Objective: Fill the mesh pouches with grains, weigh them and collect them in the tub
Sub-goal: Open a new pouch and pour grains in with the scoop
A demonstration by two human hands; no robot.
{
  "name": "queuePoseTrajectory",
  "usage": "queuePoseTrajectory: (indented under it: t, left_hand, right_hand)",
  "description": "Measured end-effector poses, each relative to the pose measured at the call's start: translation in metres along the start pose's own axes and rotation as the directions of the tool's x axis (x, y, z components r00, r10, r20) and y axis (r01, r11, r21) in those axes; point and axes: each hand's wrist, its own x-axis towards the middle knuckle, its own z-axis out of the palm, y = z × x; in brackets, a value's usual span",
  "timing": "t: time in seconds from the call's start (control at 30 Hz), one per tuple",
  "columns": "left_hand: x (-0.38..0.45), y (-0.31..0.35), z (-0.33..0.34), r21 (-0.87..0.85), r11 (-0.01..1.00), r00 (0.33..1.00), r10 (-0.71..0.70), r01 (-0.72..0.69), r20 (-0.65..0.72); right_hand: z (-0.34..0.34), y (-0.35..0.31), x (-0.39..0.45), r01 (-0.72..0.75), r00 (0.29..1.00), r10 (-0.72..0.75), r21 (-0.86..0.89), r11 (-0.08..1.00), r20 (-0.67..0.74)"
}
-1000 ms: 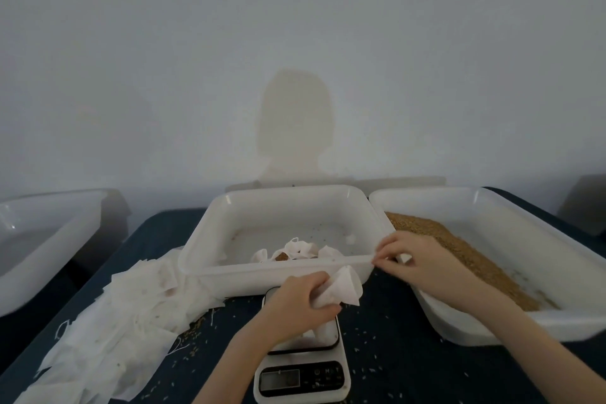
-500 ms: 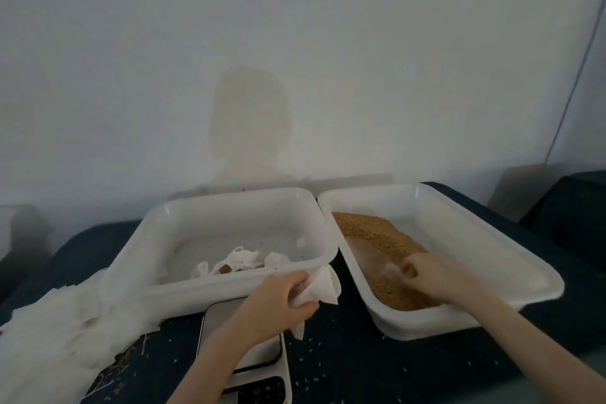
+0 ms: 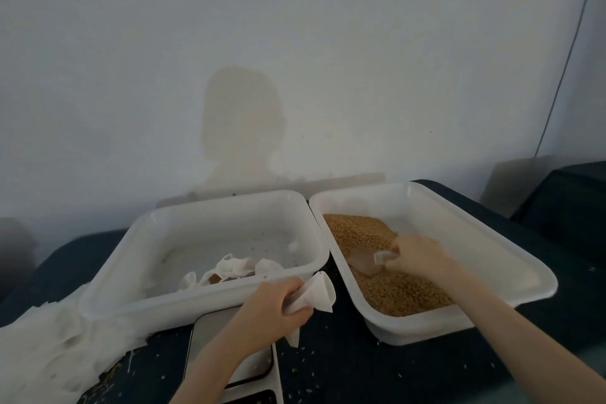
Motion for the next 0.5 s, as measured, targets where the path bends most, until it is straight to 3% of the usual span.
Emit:
queuePoseTrajectory:
  t: [0.37,0.5]
  left_hand:
    - [0.003,-0.008,-0.001,0.024,0.999,1.000,-0.027,0.028,-0.009]
    - [0.002,-0.011,-0.004,0.021,0.999,1.000,-0.025,0.025,-0.015]
  right_hand:
    - [0.020,-0.007,0.027,0.103,0.994,-0.092,0.236,0.966,-0.057]
    - [0.019,0.001,0.023,0.054,0.994,-0.021,0.304,0.951,-0.112]
